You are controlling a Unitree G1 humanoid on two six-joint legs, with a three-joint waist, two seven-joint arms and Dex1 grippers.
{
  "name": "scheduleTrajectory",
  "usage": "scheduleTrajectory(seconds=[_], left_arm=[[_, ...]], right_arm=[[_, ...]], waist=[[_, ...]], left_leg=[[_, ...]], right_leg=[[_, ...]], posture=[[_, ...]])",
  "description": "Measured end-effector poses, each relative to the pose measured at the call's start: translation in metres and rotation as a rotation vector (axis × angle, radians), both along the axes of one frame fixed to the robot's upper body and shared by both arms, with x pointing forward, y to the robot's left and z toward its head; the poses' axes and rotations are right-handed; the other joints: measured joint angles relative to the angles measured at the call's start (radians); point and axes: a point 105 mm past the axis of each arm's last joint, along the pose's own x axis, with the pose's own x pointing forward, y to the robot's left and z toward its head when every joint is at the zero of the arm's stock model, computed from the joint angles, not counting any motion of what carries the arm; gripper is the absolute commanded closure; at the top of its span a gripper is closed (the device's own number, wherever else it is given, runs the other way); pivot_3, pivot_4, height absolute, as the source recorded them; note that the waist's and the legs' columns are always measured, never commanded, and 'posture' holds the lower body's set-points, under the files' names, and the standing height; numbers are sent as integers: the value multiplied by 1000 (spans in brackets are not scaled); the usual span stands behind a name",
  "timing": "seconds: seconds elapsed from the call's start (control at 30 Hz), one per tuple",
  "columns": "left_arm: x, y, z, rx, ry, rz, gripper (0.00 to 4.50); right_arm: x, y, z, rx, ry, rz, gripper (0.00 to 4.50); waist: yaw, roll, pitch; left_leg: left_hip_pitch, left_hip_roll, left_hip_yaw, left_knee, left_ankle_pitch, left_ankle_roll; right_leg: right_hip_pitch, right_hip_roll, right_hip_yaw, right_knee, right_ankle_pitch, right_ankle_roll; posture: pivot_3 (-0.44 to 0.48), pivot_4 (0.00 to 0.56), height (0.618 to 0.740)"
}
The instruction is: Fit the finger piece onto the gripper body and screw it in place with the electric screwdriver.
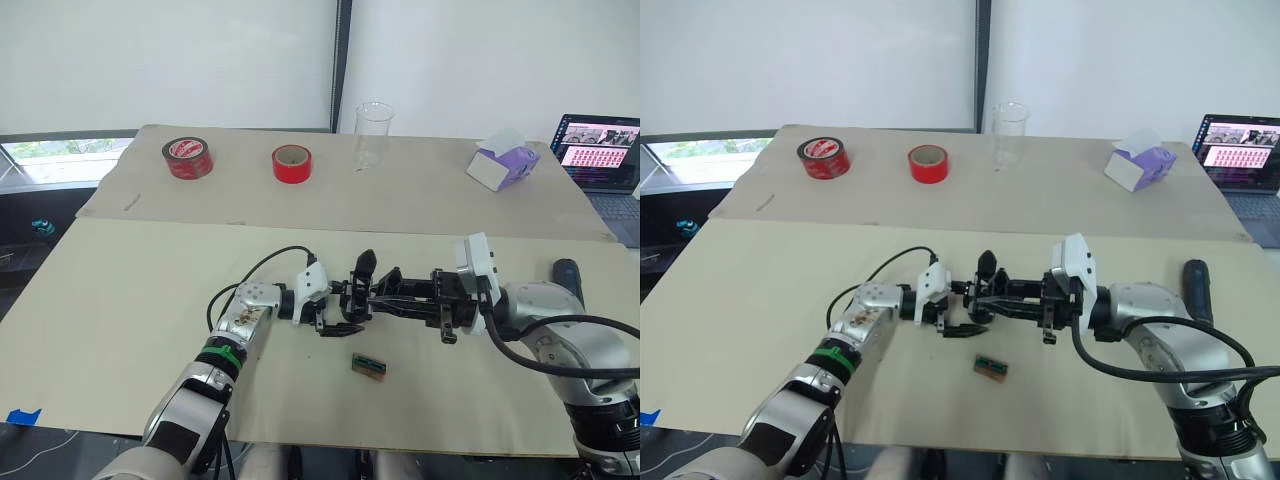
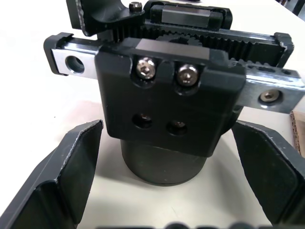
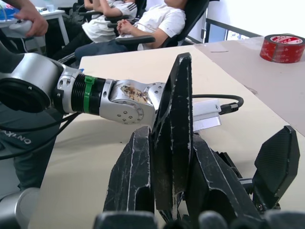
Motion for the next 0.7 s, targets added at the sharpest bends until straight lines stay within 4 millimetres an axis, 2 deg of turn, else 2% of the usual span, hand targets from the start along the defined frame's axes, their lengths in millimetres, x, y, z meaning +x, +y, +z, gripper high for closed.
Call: scheduleTrajectory(seconds=[0.03,0.13,0.43,0.7], left_arm=[[0,0,0,1,1,1,816],[0,0,-2,6,0,1,2178],[0,2,-2,13,-9,-7,2225],[-1,4,-2,16,-13,-6,2225]], right_arm=[[1,0,-1,8,-8,1,4051],[6,1,-4,26,-39,5,4051],[26,16,-20,47,-115,61,4051],[29,20,-38,28,-52,90,4051]], waist=[[0,0,0],[2,0,0],[-4,1,0],[-10,1,0]], left_leg=[[0,0,0,0,0,0],[0,0,0,0,0,0],[1,0,0,1,0,0],[1,0,0,1,0,0]], right_leg=[[0,0,0,0,0,0],[0,0,0,0,0,0],[1,0,0,1,0,0],[1,0,-1,1,0,0]], posture=[[0,150,740],[0,150,740],[0,150,740],[0,150,740]])
